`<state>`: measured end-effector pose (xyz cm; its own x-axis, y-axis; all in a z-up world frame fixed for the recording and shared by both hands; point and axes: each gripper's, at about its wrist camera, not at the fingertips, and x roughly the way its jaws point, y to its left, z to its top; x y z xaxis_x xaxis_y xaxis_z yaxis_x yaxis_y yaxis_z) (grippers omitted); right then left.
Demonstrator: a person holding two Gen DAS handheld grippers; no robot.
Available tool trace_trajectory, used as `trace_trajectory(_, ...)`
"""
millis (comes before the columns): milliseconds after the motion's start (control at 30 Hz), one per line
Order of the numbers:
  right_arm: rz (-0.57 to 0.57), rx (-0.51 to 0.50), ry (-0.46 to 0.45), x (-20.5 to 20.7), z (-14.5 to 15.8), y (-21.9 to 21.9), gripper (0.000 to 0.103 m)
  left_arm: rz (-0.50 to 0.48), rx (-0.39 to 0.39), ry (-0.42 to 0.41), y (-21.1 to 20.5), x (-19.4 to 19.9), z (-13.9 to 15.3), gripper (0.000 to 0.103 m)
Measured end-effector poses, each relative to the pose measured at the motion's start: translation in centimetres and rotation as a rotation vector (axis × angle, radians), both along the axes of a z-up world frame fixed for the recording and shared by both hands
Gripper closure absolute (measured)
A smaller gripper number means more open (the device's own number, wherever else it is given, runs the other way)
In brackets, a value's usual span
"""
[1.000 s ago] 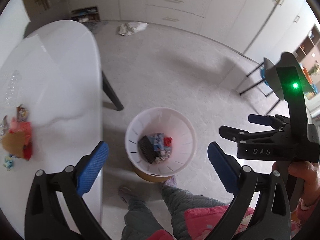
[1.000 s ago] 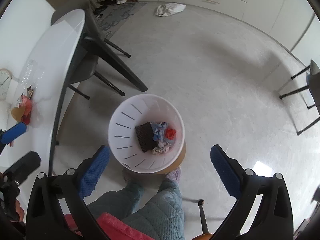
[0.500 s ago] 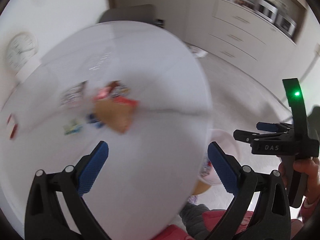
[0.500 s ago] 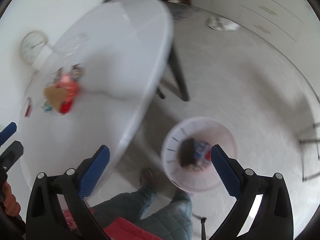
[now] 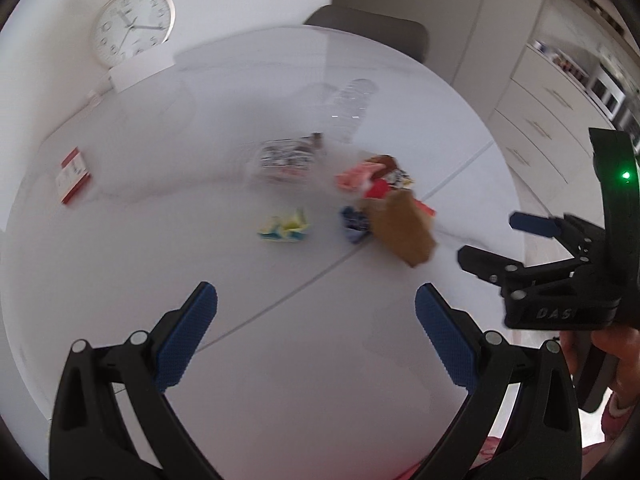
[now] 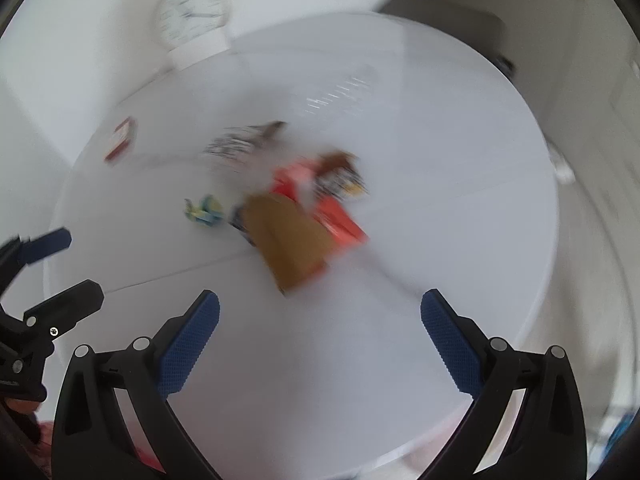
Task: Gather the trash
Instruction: 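Swing back over the table and grasp the brown paper bag with the right tool, then grasp the crumpled blue wrapper with the left tool while the right tool holds the brown bag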
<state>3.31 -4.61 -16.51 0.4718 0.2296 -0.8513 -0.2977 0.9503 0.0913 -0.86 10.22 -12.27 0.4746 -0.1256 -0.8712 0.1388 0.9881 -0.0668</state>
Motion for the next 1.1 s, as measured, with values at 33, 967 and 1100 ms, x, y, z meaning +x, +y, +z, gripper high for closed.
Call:
trace_trajectory(33, 0.019, -0.018, -0.010, 0.3, -0.2, 0.6, 0.003, 0.009, -0.002, 0.003, 0.5, 0.1, -0.2, 0.008)
trace_trajectory(967, 0.091, 0.102, 0.070, 1.1, -1.4, 1.0, 0.065, 0.041, -0.074, 0.067, 1.4, 1.5, -3.0, 0.008)
trace_trajectory(1100, 0.039, 0.176, 0.072, 0.2, -0.2, -1.1, 0.065, -0.005, -0.097, 0.081, -0.2, 2.1, -3.7, 0.008)
